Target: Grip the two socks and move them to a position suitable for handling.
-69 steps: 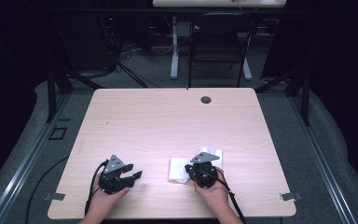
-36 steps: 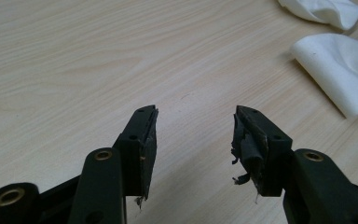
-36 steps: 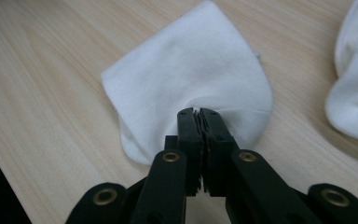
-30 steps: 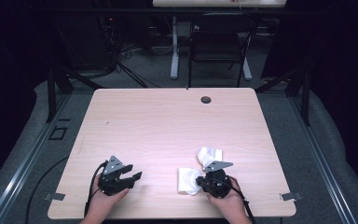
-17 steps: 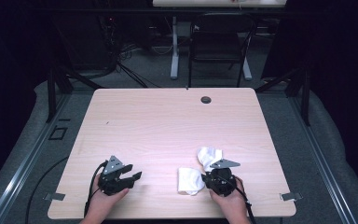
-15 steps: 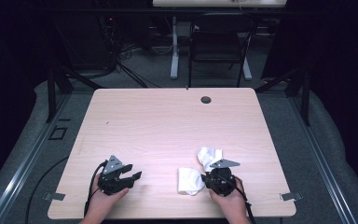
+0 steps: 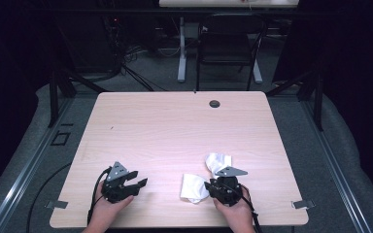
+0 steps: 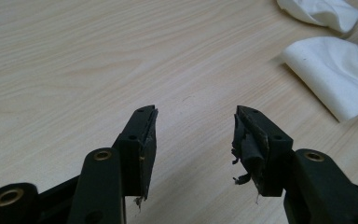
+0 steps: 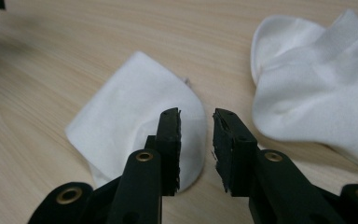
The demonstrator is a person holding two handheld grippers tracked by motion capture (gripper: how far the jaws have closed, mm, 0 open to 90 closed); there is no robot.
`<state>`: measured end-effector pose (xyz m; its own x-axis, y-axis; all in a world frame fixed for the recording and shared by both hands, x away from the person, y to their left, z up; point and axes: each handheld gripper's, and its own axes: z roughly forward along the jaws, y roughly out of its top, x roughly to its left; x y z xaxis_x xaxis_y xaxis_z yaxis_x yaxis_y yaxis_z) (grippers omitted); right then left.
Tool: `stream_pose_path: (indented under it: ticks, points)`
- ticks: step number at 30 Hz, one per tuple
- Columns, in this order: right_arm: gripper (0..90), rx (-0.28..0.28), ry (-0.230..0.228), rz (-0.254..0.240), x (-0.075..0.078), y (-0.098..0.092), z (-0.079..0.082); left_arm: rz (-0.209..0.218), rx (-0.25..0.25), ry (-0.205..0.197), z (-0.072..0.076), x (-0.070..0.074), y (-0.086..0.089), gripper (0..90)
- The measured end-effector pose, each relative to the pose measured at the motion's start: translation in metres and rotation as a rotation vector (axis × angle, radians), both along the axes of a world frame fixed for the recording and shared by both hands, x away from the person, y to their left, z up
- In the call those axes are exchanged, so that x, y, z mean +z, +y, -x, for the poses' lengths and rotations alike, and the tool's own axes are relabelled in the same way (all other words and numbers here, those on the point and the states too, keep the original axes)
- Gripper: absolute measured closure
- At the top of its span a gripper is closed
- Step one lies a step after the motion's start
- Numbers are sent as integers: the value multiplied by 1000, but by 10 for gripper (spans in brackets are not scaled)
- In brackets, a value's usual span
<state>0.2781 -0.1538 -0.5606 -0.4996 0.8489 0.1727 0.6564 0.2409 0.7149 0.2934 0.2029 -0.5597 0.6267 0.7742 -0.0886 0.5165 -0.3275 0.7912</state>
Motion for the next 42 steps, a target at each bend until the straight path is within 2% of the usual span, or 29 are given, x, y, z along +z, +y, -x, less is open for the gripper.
stream_pose_path:
  ticks: [2,7,9,12,17,24,30,36,37,42]
  points:
    - [712,-1,-6,-11,2,2,1,0,1,4,0,-1,-1,492]
    - [719,27,52,49,-10,8,-2,-4,-3,3,1,-1,-2,492]
    - [756,29,70,32,-13,8,-3,-4,-4,3,1,-1,-2,492]
    - [842,34,59,33,-10,7,-3,-2,-4,3,0,-1,-2,492]
    - [878,27,44,13,-5,5,-4,1,-2,5,0,-1,-1,492]
    - [879,53,-3,14,13,5,-3,0,-5,4,0,-1,-2,492]
    - [880,106,11,18,29,10,-8,-1,-10,4,1,-1,-3,492]
    - [879,138,11,-3,46,19,-12,-16,-31,-9,4,0,-9,491]
    - [879,140,3,-6,47,21,-13,-20,-33,-10,5,0,-10,491]
    - [879,168,23,1,48,36,-22,-29,-39,-11,5,-1,-11,491]
